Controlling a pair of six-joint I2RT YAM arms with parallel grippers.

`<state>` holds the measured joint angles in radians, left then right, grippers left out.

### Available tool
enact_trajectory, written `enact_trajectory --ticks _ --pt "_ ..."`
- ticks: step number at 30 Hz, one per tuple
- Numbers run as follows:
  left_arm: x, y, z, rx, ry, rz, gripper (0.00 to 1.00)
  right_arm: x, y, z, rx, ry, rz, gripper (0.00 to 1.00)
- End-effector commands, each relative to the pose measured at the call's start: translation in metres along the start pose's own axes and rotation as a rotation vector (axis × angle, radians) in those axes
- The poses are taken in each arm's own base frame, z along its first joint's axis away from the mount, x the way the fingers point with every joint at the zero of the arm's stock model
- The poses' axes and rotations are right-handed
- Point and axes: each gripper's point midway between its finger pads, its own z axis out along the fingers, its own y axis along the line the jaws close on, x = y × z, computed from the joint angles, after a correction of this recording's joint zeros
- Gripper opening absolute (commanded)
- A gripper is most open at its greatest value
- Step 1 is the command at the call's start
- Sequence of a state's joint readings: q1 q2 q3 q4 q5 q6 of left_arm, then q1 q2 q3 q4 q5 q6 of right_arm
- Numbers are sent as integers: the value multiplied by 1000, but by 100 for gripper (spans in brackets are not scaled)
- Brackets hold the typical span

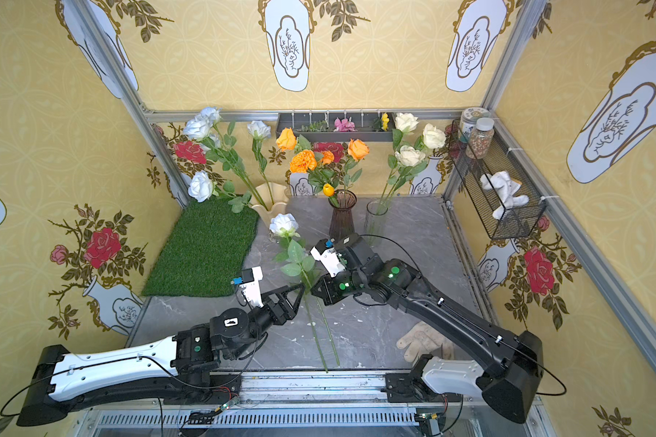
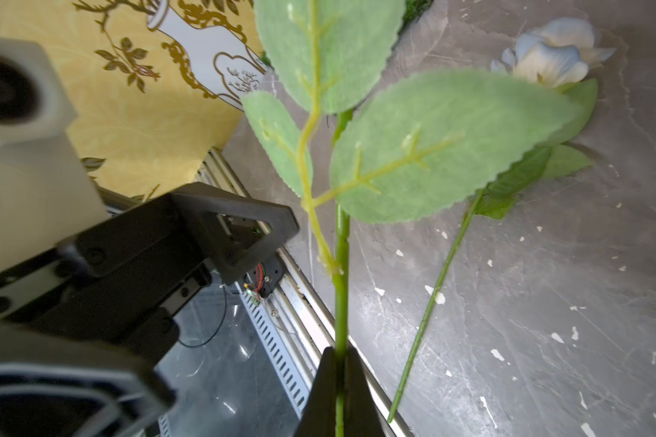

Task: Arrange the flowers in different vases according to their colors
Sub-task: Pick up the flower at the center of the board.

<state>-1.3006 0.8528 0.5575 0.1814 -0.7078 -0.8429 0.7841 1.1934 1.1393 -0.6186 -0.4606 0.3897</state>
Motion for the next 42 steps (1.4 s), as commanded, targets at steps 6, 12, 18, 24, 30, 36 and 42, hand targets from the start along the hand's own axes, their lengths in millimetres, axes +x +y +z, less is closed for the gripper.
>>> enact_trajectory --ticks 6,12,18,24,30,36,42 --pt "-10 -35 10 149 42 -162 63 -12 28 -21 -131 -69 -16 0" --pt "-18 -32 6 170 42 -215 60 -13 32 -26 -141 -80 -22 0" --pt "-12 -44 12 198 87 -209 50 -13 34 -27 -149 -80 -26 0" --pt "-2 -42 24 163 113 -190 37 -13 36 -27 -164 -72 -23 0" --pt "-3 -35 24 145 96 -190 31 -9 37 -25 -171 -59 -24 0" --pt "0 -32 25 135 101 -186 15 -8 35 -22 -173 -51 -22 0" --pt "-4 -26 22 106 82 -171 0 -7 29 -21 -138 -52 -26 24"
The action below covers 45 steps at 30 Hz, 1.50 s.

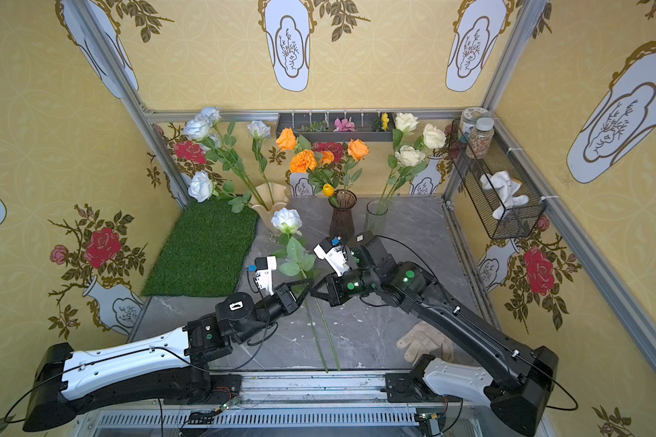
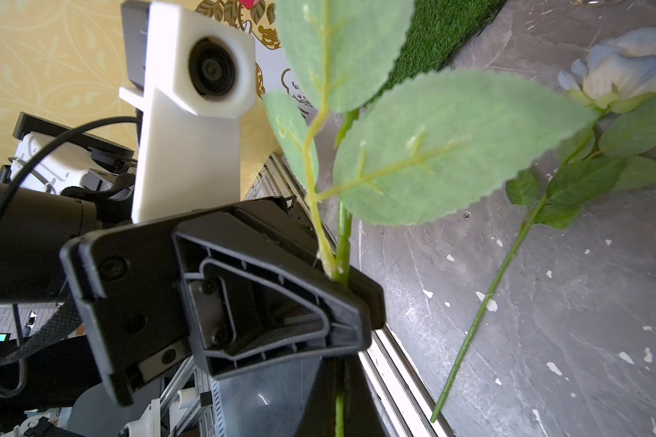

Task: Arrange the flowers in different vases according to their colors
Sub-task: Pick up the flower at the center of the board, then insert the flower into the vase.

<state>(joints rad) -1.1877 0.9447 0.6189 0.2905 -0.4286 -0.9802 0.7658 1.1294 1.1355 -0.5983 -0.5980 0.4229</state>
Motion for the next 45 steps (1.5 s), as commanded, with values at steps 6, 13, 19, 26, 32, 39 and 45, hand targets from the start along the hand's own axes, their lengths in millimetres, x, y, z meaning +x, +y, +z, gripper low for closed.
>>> enact_trajectory --ticks 6,13,19,26,32,39,45 --pt "-30 13 -14 -160 -103 124 0 -13 -11 -11 105 -77 -60 97" --pt "-128 -6 -39 -381 -300 381 0 -33 -22 -34 233 -220 -92 97" --pt "-230 -54 -44 -457 -520 621 0 -43 -22 -41 232 -327 -118 97" --pt "-307 -89 1 -578 -667 901 0 -45 -30 -33 262 -294 -112 97" --pt "-370 -82 26 -618 -728 939 0 -45 -40 -32 310 -292 -115 97" --pt "-419 -58 52 -615 -769 930 0 -52 -59 -38 415 -313 -133 97" --pt "-451 -19 73 -648 -844 919 0 -54 -61 -37 419 -304 -152 97"
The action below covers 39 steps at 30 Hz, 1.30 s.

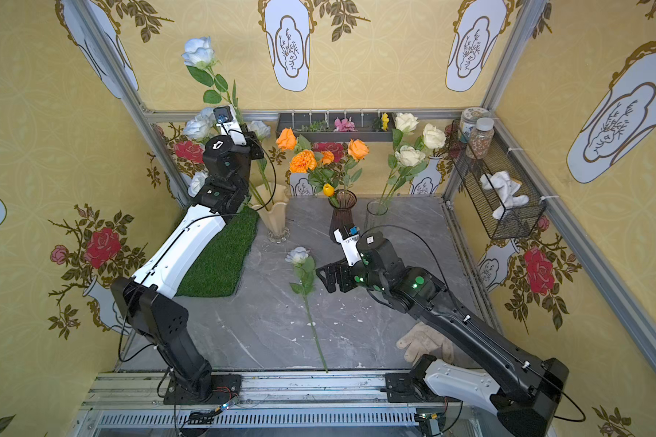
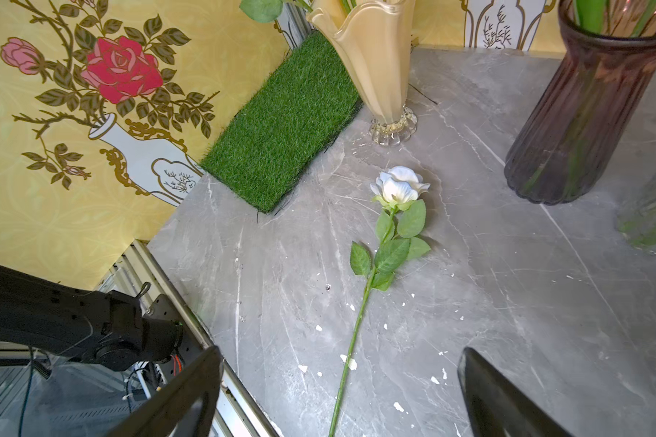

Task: Arrange the flowers in different vases according to their colors
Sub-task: Insert the flower into the vase.

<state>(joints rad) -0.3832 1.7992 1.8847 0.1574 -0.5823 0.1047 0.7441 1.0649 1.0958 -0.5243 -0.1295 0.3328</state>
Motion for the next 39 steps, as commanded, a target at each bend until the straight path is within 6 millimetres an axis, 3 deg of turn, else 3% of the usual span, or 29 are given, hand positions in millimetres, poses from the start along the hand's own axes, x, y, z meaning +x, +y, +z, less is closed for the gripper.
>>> enact_trajectory --ticks 1,6,11,13,15,19,22,26,27,32,35,39 --pt "-1 3 17 -26 -85 -19 0 -13 1 -2 3 -40 -36 97" --pt "41 4 33 -45 -27 -22 0 -13 -2 -4 12 -38 -43 97" --pt "76 8 34 -62 46 -33 0 -10 -6 -2 18 -31 -38 97" --pt "81 12 29 -69 67 -42 17 -10 -6 -2 17 -32 -36 97" --pt "84 14 24 -71 80 -64 25 -12 -6 -4 16 -37 -34 97" --pt "81 4 15 -9 134 -122 59 -15 -4 -11 11 -45 -28 97" --pt "72 -8 5 43 179 -154 72 -15 -3 -18 8 -52 -22 97" --pt "48 -19 -18 77 177 -188 84 -14 1 -30 -9 -60 -11 97" --pt "42 -35 -31 115 182 -197 86 -12 1 -31 -10 -53 -3 97" --pt "24 -45 -74 177 207 -272 90 6 -8 -26 43 58 96 97" --pt "16 -51 -108 234 226 -327 91 25 -15 -17 66 130 180 97" --pt "29 -55 -163 300 297 -370 98 59 -32 1 152 251 292 100"
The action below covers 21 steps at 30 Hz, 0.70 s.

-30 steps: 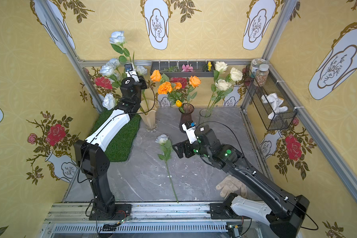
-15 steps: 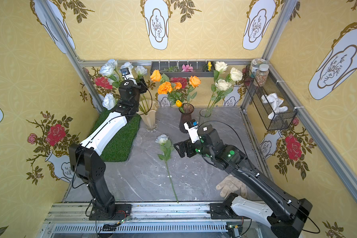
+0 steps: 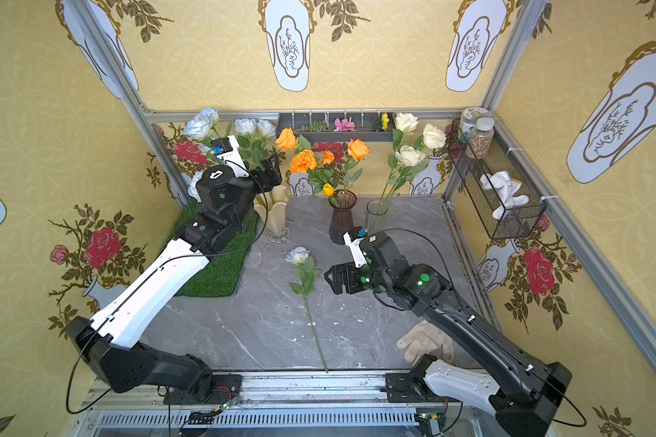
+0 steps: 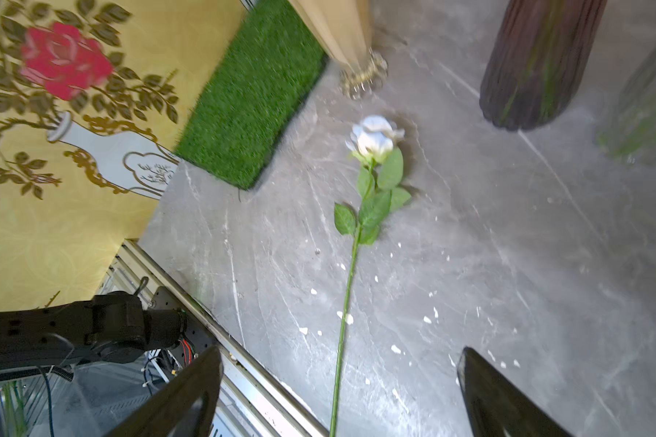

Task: Arrange the flowers in different vases according to their colors
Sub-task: Insert the flower into the vase, then pick up the flower at the center of the board.

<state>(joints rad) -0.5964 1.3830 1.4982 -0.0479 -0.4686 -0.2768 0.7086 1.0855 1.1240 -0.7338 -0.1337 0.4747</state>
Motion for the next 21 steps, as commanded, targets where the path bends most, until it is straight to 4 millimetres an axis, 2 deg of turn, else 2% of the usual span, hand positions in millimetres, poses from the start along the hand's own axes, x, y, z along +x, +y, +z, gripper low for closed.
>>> enact_trajectory --ticks 1,5,7,10,13,19,20,21 --pt "27 1 -30 22 80 -76 100 24 -15 16 61 103 123 100" --pt "70 9 -72 81 207 -192 100 44 -24 45 82 178 175 93" --pt "93 20 -91 68 263 -240 100 53 -28 59 97 208 195 86" --pt "133 36 -112 37 316 -294 100 63 -23 78 124 228 161 80" --pt "170 46 -124 -1 354 -342 100 74 -14 101 175 255 102 76" --pt "248 61 -136 -62 418 -458 100 97 -2 149 223 341 51 60" --pt "257 66 -137 -72 414 -474 100 100 -2 156 231 352 48 58" --pt "253 65 -139 -56 401 -480 100 102 -2 161 238 361 43 56"
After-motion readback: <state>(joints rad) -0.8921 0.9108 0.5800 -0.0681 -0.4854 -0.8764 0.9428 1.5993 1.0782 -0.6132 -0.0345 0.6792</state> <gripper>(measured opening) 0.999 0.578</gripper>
